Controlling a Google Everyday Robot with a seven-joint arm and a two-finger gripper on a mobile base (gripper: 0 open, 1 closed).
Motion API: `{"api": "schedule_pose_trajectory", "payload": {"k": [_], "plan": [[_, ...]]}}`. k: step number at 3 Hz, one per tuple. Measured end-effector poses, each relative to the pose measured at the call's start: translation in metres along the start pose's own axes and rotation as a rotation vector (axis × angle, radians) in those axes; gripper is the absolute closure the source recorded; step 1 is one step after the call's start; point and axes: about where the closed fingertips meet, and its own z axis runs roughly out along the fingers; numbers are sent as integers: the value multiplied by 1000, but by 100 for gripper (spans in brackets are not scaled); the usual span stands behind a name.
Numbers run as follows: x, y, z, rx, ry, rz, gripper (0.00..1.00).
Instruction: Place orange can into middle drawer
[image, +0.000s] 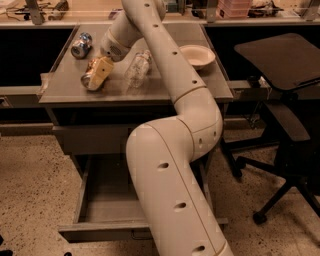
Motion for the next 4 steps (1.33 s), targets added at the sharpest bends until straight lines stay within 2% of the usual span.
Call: {"api": "schedule_pose_trajectory", "payload": {"k": [1, 2, 3, 4], "plan": [[0, 5, 14, -31, 23, -11, 42], [-16, 16, 24, -54, 97, -132, 66], [-45, 25, 26, -51, 200, -341, 89], [-77, 25, 12, -7, 273, -569, 100]]}}
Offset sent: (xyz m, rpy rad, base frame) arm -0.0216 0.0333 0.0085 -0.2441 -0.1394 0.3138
